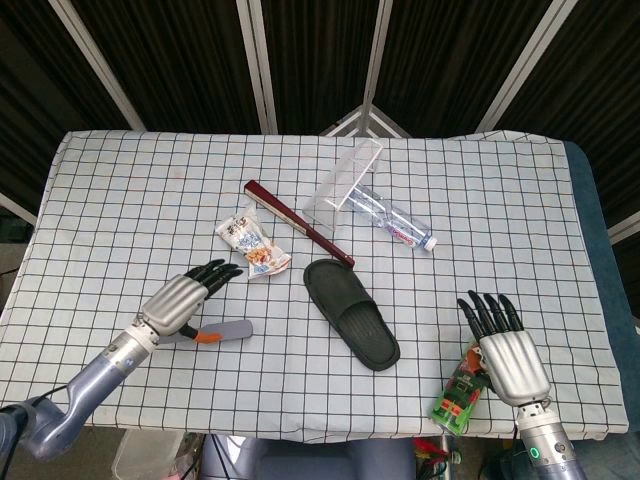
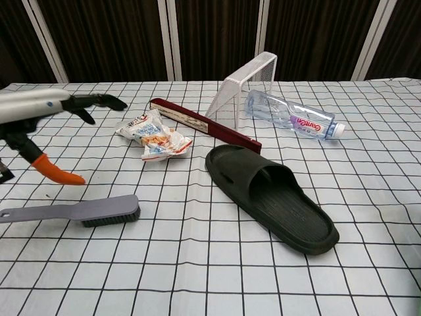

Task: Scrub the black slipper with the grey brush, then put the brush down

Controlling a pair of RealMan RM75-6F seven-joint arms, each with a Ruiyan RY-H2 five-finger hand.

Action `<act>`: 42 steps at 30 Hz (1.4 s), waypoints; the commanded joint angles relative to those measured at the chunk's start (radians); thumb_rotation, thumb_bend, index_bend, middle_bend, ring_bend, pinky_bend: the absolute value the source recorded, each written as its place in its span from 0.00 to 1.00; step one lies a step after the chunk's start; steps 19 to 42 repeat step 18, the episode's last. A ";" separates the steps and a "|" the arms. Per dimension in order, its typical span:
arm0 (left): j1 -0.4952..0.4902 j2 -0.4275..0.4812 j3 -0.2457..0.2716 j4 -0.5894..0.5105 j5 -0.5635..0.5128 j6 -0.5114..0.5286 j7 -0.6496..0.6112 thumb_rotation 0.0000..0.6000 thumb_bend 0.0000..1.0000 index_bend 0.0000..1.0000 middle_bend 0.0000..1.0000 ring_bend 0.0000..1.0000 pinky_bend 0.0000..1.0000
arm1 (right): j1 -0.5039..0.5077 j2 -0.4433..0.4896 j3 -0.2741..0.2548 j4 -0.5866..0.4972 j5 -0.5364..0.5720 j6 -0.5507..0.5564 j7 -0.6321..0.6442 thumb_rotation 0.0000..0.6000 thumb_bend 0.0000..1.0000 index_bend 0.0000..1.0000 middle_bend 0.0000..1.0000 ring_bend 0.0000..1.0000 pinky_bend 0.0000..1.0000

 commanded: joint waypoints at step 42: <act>0.701 0.127 0.084 -0.088 -0.056 0.706 0.462 1.00 0.00 0.00 0.00 0.00 0.01 | -0.167 0.081 -0.037 0.177 -0.051 0.114 0.257 1.00 0.39 0.00 0.00 0.00 0.00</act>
